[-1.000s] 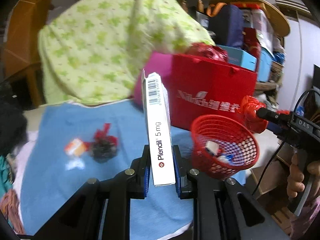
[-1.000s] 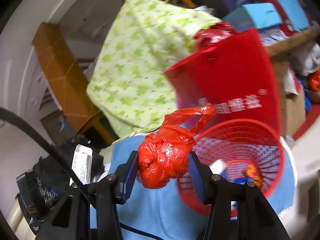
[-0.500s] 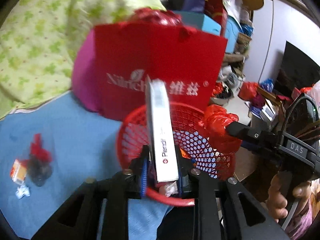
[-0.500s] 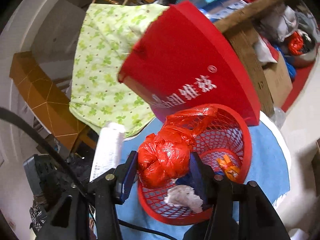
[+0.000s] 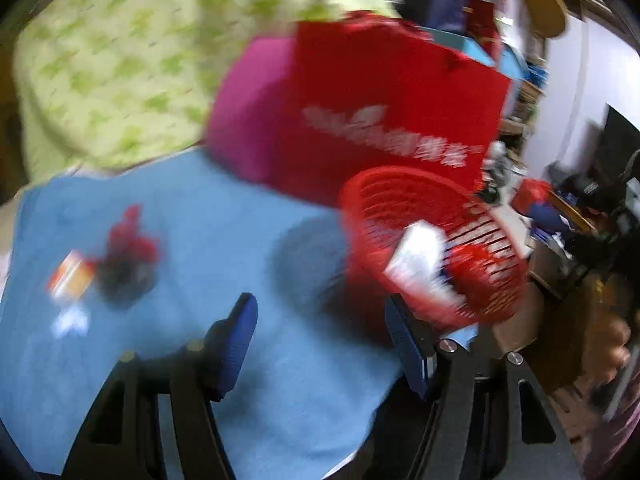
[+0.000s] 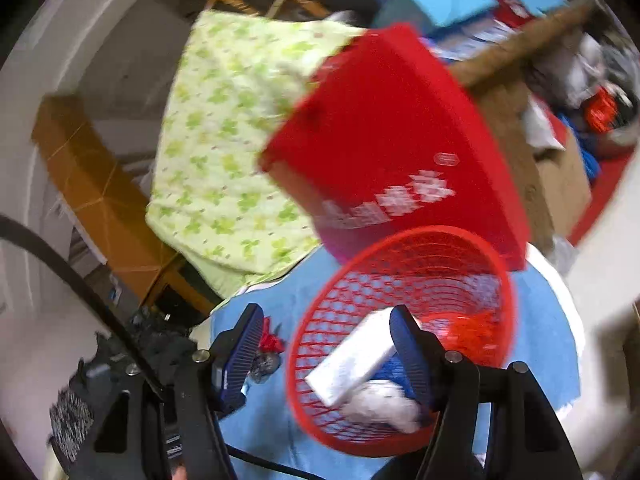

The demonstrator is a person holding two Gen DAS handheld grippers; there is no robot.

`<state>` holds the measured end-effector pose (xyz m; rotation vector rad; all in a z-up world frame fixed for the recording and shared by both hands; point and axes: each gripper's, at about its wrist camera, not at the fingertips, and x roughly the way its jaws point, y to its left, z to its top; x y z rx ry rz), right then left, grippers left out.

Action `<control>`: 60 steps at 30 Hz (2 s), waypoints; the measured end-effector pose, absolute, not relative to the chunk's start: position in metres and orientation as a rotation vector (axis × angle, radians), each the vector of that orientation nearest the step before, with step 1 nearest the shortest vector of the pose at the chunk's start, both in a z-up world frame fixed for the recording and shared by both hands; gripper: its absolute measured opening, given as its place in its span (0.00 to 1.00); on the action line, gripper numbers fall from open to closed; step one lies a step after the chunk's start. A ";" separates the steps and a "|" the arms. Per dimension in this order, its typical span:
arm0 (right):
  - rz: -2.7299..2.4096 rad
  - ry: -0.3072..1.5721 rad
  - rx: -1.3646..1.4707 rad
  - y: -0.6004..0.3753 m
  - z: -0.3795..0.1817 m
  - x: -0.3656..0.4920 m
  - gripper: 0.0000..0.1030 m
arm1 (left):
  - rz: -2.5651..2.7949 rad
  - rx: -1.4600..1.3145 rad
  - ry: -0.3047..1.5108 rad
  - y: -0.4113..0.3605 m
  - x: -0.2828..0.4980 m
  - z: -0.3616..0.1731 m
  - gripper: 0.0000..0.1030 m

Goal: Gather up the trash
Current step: 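Open the right tool over the basket while the left tool releases the Plendil box into it, then move both open tools over the black bag and blue tissue on the blanket, then grasp the black bag with red ribbon with the right tool while the left tool grasps the light blue tissue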

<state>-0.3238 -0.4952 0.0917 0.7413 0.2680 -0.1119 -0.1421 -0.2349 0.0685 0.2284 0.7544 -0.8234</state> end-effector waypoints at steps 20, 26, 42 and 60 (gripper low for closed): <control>0.198 0.659 0.587 -0.327 0.057 -0.133 0.67 | -0.270 0.002 0.813 -0.002 -0.014 0.004 0.65; 0.200 0.728 0.554 -0.310 0.041 -0.071 0.67 | -0.286 -0.031 0.812 -0.003 0.024 -0.012 0.65; 0.068 0.921 0.663 -0.310 -0.044 0.083 0.67 | -0.323 -0.066 0.881 -0.024 0.087 -0.040 0.65; 0.105 0.807 0.574 -0.292 -0.041 0.035 0.33 | -0.379 -0.093 0.924 -0.036 0.100 -0.048 0.72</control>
